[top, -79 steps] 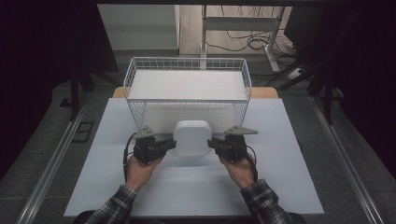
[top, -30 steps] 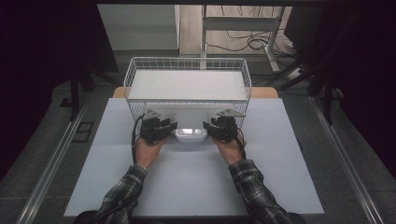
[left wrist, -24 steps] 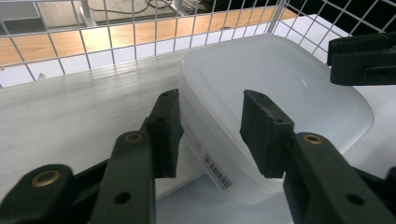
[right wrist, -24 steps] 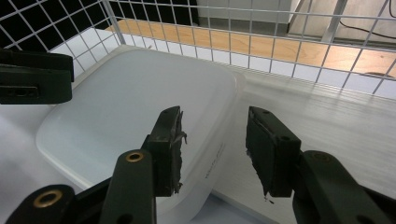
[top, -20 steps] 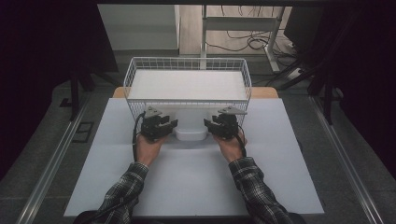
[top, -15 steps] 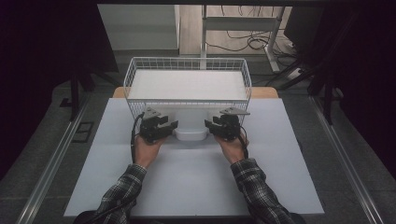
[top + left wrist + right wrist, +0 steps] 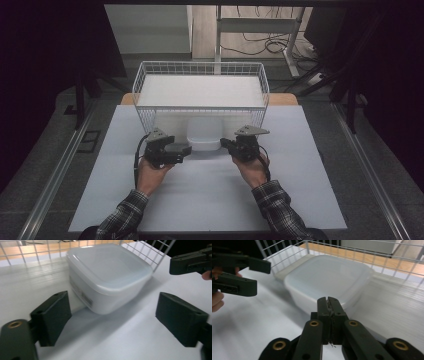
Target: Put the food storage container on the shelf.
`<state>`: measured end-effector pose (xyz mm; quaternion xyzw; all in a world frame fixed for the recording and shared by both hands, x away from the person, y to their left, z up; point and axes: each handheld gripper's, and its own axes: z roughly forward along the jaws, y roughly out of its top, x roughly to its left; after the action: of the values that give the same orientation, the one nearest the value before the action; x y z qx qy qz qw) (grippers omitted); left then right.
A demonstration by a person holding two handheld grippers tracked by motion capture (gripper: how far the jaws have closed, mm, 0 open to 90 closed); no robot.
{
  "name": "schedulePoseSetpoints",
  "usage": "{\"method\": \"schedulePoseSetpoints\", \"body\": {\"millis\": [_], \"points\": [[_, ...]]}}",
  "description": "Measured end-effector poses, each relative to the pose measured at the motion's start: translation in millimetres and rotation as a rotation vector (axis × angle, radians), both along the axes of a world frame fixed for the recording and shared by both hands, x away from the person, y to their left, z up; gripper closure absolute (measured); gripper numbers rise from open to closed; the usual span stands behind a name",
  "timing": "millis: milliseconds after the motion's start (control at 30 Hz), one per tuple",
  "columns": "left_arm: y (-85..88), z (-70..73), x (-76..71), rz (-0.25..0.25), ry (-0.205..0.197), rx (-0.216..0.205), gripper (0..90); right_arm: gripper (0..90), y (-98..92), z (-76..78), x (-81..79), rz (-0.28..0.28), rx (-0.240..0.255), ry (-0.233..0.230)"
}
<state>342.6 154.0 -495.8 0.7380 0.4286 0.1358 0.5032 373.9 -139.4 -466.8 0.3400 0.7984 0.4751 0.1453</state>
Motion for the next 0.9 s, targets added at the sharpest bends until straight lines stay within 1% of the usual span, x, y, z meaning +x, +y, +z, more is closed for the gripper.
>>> {"method": "schedulePoseSetpoints", "body": {"millis": [67, 133, 200, 233, 300, 433, 533, 600, 667, 767, 833, 900], "points": [[-0.2, -1.4, -7.2, -0.007, -0.001, 0.010, 7.6, 89.0, 2.9, 0.5, -5.1, 0.020, -0.010, -0.011], [-0.1, -2.8, -15.3, -0.011, -0.006, 0.037, 5.9, 89.0, 5.9, -0.2, -8.8, 0.044, -0.024, -0.014], [0.6, -4.4, -24.2, -0.008, -0.012, 0.056, 5.0, 89.0, 9.4, -2.3, -11.0, 0.058, -0.034, -0.014], [1.4, -5.4, -28.8, -0.012, -0.012, 0.058, 4.3, 89.1, 11.1, -3.7, -11.5, 0.067, -0.037, -0.010], [3.5, -7.8, -38.2, -0.021, -0.022, 0.059, 3.7, 89.0, 14.4, -6.7, -12.1, 0.078, -0.041, -0.005], [6.0, -13.4, -54.3, -0.026, -0.035, 0.075, 2.9, 89.0, 20.9, -12.2, -11.5, 0.095, -0.051, 0.001], [7.5, -17.2, -63.1, -0.025, -0.043, 0.111, 2.8, 89.0, 25.8, -16.6, -10.3, 0.107, -0.057, 0.010], [9.3, -18.8, -67.4, -0.022, -0.046, 0.125, 2.8, 89.0, 29.0, -19.6, -9.1, 0.113, -0.066, 0.009], [11.9, -19.7, -71.1, -0.014, -0.046, 0.126, 2.8, 89.0, 31.6, -21.9, -7.5, 0.111, -0.068, 0.014], [16.4, -20.8, -75.3, -0.001, -0.040, 0.115, 2.8, 88.9, 33.8, -24.2, -3.9, 0.109, -0.071, 0.013], [18.7, -21.8, -77.9, 0.003, -0.034, 0.107, 2.9, 88.9, 34.7, -25.5, -1.2, 0.106, -0.062, 0.021], [19.9, -22.3, -80.2, 0.006, -0.031, 0.108, 2.9, 88.9, 35.5, -27.0, 1.7, 0.108, -0.047, 0.033]]}}
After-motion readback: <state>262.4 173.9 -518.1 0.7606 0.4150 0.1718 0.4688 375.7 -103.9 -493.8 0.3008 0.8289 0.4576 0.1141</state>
